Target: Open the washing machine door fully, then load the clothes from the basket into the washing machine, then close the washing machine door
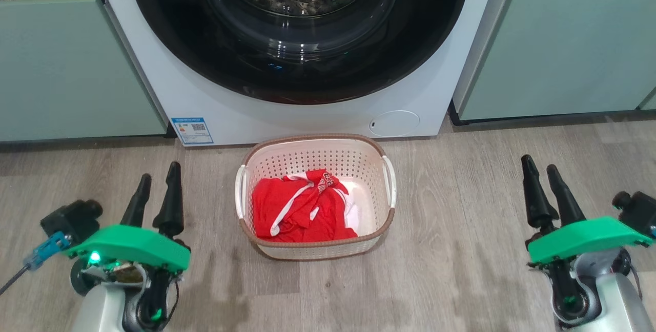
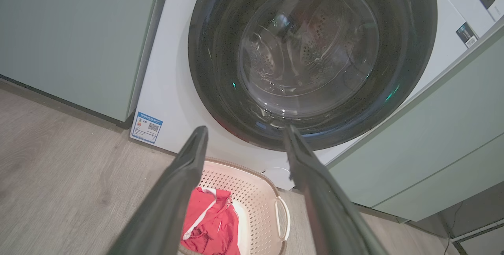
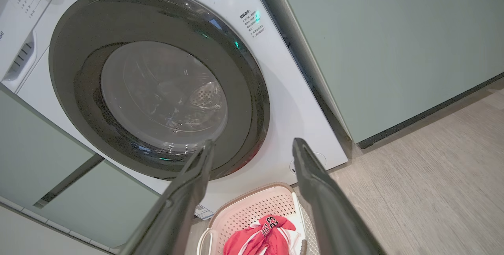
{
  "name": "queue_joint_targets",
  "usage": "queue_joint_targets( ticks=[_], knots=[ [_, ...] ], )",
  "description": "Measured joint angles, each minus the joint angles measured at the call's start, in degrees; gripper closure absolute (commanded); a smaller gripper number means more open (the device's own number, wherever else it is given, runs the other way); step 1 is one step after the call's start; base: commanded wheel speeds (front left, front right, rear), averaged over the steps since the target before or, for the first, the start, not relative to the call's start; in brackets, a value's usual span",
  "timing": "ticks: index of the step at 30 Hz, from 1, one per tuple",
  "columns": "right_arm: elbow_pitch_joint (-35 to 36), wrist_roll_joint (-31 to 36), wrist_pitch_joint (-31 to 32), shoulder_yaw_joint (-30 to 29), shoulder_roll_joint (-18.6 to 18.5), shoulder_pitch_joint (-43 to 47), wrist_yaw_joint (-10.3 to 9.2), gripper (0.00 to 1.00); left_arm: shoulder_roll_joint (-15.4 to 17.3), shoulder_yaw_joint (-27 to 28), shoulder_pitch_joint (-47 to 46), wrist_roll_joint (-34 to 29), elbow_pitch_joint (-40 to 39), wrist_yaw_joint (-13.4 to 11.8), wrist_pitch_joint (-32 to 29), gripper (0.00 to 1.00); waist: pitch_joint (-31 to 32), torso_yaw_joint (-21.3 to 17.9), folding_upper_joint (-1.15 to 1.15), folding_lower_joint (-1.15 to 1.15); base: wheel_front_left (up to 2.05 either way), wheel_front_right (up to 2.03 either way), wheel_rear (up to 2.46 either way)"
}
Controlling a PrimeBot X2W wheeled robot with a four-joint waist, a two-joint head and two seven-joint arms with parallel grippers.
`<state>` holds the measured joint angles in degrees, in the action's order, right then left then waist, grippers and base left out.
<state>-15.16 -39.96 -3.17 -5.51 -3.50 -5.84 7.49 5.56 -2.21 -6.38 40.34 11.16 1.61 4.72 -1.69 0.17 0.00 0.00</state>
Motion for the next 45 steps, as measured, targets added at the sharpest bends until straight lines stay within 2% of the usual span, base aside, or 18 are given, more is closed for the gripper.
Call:
queue_joint_targets(
  ticks=[15,21,45],
  knots=[
    [0.1,11.7,-1.3,-0.1,0.6,-0.7,0.01,0.00,0.5,-1.1,-0.9,-8.1,2.8,-2.4,2.4,0.00,-0.3,0.1,0.00,0.00,0.00,0.00,0.00],
    [0.4,15.6,-1.3,0.0,0.8,-0.7,0.01,0.00,0.7,-1.3,-2.0,-11.1,3.6,-2.4,3.5,0.00,-0.5,0.1,0.00,0.00,0.00,0.00,0.00],
    [0.0,26.5,-3.5,-1.0,0.9,-2.2,0.01,0.00,0.3,0.3,-3.4,-21.5,5.6,-3.4,7.3,0.00,-1.2,0.0,0.00,0.00,0.00,0.00,0.00]
  ],
)
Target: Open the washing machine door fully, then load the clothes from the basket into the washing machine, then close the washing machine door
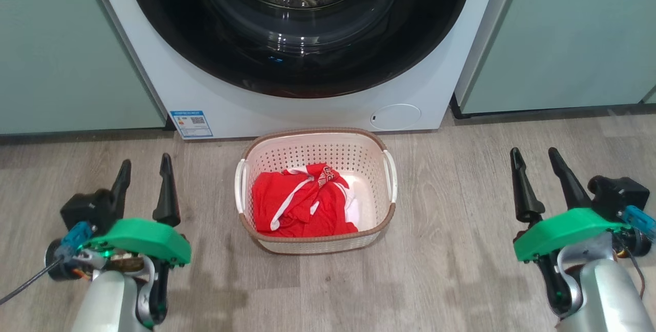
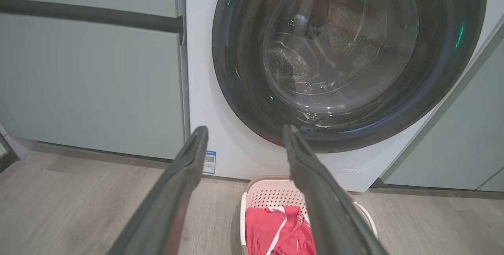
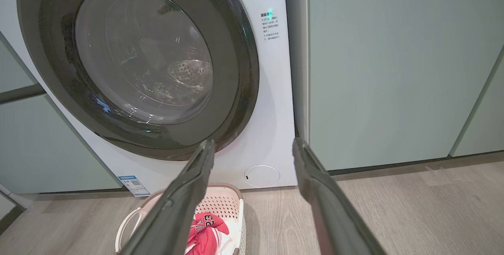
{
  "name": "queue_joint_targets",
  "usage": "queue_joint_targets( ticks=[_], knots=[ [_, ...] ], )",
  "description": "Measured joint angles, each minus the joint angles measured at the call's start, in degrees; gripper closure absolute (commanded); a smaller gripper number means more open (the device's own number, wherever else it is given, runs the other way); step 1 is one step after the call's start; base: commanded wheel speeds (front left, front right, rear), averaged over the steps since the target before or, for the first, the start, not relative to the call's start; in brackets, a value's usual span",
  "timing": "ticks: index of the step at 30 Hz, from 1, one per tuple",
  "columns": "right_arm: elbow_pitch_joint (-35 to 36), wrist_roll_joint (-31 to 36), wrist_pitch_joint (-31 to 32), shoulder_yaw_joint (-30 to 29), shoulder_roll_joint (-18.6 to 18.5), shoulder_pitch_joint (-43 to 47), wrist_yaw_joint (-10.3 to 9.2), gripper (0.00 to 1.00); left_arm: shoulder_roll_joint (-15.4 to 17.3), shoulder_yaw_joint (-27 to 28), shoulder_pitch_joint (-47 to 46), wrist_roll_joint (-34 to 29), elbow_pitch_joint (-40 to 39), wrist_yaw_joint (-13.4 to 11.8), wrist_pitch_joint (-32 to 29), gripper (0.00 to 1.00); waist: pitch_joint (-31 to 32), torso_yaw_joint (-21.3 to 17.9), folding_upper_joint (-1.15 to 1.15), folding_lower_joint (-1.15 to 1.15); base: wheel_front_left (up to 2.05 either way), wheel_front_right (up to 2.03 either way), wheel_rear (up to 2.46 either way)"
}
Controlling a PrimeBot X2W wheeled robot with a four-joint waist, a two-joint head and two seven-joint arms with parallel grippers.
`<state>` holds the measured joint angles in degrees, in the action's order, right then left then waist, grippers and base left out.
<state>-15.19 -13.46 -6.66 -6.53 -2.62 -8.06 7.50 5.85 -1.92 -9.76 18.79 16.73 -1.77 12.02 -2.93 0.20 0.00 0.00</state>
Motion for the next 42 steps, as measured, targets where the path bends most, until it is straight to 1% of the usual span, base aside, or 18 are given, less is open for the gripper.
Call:
queue_joint_targets(
  ticks=[14,15,20,25,42],
  knots=[
    [-0.6,6.0,-1.0,0.0,0.0,0.0,0.00,0.00,-0.2,-0.3,-1.1,-6.1,2.3,0.7,2.3,0.00,0.0,0.3,0.00,0.00,0.00,0.00,0.00],
    [-0.6,6.4,-1.0,0.0,0.0,0.0,0.00,0.00,-0.2,-0.4,-1.1,-6.3,2.6,1.1,2.3,0.00,0.0,0.3,0.00,0.00,0.00,0.00,0.00],
    [-0.6,6.1,-1.0,-0.1,0.0,0.0,0.00,0.00,-0.1,-0.6,-1.4,-6.0,3.4,1.7,2.3,0.00,-0.1,0.5,0.00,0.00,0.00,0.00,0.00],
    [-0.6,4.9,-1.0,0.0,0.0,0.0,0.00,0.00,-0.1,-0.6,-2.0,-5.6,4.1,1.7,2.3,0.00,-0.1,0.6,0.00,0.00,0.00,0.00,0.00],
    [-0.8,4.6,-1.3,0.0,0.0,0.0,0.00,0.00,0.3,-1.7,-2.0,-5.3,4.8,1.6,2.3,0.00,-0.3,0.6,0.00,0.00,0.00,0.00,0.00]
  ],
)
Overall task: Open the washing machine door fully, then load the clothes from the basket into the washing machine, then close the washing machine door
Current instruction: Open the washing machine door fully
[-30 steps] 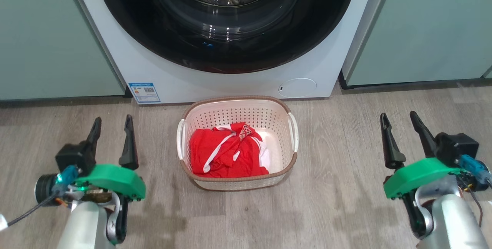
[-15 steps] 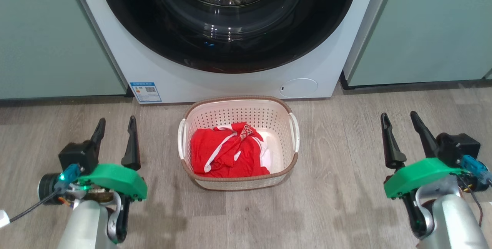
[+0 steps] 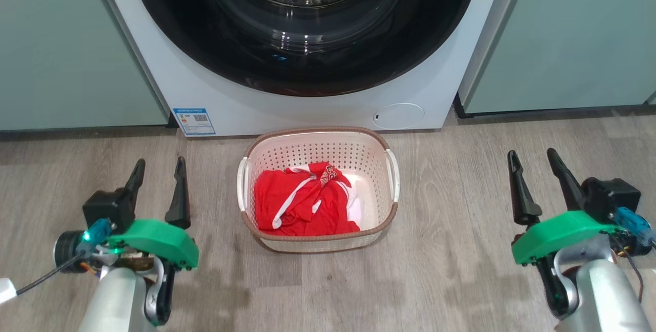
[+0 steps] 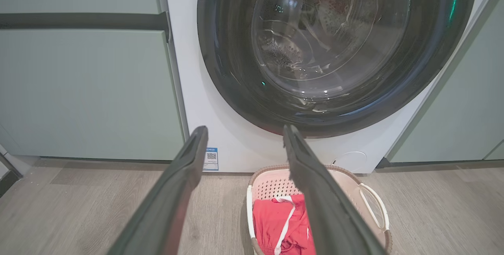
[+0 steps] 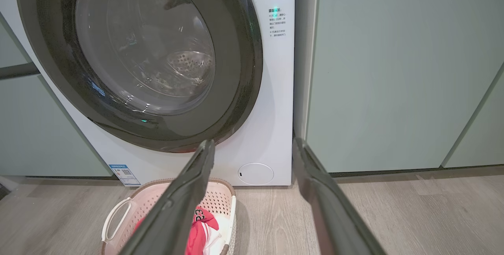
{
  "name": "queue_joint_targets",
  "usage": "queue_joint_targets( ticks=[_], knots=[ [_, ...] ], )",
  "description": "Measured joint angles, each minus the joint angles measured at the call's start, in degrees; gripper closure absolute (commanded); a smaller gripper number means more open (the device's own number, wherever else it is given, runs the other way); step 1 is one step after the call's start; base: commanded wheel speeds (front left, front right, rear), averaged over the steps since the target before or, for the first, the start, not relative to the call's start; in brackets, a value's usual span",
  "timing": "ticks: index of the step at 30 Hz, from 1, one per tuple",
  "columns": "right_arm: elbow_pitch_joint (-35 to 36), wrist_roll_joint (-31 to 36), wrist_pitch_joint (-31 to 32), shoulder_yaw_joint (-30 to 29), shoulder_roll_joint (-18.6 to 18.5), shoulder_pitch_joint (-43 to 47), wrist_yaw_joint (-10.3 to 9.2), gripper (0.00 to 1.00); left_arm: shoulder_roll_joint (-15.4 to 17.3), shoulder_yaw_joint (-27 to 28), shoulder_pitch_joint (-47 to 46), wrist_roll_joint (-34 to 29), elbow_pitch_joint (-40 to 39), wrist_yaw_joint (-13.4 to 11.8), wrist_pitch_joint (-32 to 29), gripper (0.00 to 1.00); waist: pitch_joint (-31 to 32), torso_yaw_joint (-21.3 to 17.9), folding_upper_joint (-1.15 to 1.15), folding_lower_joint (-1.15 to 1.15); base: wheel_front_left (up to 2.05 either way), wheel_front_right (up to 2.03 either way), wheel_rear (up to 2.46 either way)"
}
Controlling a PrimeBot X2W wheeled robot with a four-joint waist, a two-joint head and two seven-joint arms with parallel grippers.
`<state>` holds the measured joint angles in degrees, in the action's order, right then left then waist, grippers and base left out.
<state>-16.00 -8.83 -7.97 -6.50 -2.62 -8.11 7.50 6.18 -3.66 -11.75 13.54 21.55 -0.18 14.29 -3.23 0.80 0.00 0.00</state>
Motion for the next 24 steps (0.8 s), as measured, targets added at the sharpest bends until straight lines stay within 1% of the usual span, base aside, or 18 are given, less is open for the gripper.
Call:
queue_joint_targets(
  ticks=[5,9,14,24],
  knots=[
    [0.0,-0.3,-0.1,0.0,0.0,0.0,0.00,0.00,0.4,-0.1,0.0,0.0,-0.1,0.0,0.0,0.00,-0.1,-0.1,0.00,0.00,0.48,0.48,-0.96],
    [-0.1,-0.3,-0.1,-0.1,0.0,-0.2,0.00,0.00,0.6,-0.3,-0.1,0.0,-0.1,0.0,0.0,0.00,-0.3,-0.3,0.00,0.00,0.83,0.83,-1.66],
    [-0.1,-0.3,-0.2,-0.1,0.4,-1.0,0.00,0.00,1.3,-0.3,-0.3,0.0,-0.2,0.0,0.0,0.00,-0.5,-0.6,0.00,0.00,1.16,1.16,-2.32],
    [-0.2,-0.8,-0.5,-0.5,0.3,-1.0,0.00,0.00,1.2,-0.9,-0.3,0.0,-0.8,0.0,0.0,0.00,-0.5,-1.1,0.00,0.00,1.23,1.23,-2.46]
  ],
)
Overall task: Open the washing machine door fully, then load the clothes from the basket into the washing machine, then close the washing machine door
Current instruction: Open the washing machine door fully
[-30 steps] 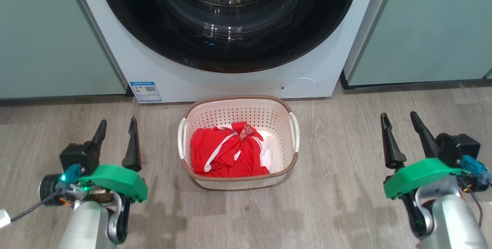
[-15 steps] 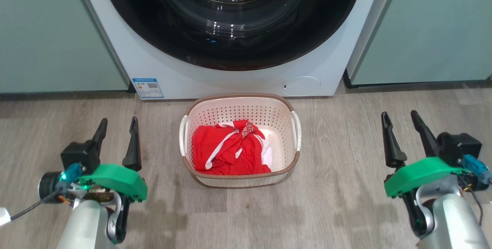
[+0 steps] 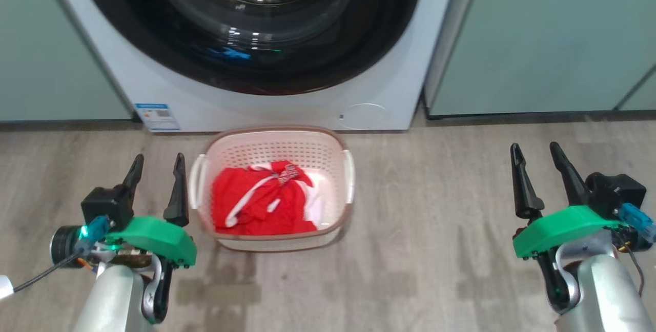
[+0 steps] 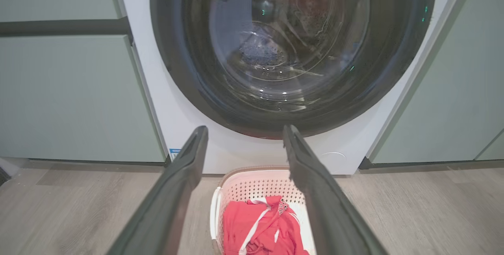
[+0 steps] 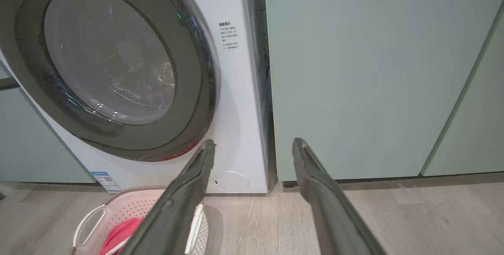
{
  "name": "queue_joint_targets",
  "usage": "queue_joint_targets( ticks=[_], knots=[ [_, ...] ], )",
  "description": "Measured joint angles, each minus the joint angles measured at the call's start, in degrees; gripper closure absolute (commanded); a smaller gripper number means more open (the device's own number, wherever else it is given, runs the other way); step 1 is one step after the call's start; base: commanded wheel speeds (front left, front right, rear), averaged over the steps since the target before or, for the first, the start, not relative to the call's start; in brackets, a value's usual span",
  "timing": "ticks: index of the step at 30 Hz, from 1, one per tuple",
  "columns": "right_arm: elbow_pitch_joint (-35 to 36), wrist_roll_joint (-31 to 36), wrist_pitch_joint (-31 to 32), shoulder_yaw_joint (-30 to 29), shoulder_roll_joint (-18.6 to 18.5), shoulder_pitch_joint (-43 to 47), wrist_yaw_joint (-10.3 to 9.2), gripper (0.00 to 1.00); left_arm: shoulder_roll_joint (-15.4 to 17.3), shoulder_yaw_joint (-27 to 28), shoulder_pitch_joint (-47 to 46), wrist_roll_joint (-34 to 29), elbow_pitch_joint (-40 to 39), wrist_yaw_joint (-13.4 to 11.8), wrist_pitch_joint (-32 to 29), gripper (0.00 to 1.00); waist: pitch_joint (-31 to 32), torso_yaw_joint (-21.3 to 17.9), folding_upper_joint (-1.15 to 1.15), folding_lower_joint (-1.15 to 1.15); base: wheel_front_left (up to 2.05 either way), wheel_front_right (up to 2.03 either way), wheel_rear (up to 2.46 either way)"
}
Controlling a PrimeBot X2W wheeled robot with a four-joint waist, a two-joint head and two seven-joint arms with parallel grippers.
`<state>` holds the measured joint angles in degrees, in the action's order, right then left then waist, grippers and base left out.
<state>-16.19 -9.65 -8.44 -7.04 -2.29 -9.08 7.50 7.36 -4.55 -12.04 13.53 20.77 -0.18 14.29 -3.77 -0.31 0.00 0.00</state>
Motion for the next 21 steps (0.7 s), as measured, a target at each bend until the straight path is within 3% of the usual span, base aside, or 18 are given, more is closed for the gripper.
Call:
queue_joint_targets(
  ticks=[11,21],
  knots=[
    [-0.2,-0.5,-0.2,-0.3,-0.4,0.0,0.00,0.00,-0.6,0.1,0.0,0.0,-2.2,0.6,0.0,0.00,-0.3,-0.6,0.00,0.00,1.06,1.06,-2.11],
    [-0.6,-1.0,-0.6,-0.2,-0.4,0.0,0.00,0.00,-0.4,0.3,0.0,-0.5,-2.8,1.6,0.2,0.00,-0.5,-0.8,0.00,0.00,0.27,0.27,-0.53]
  ],
)
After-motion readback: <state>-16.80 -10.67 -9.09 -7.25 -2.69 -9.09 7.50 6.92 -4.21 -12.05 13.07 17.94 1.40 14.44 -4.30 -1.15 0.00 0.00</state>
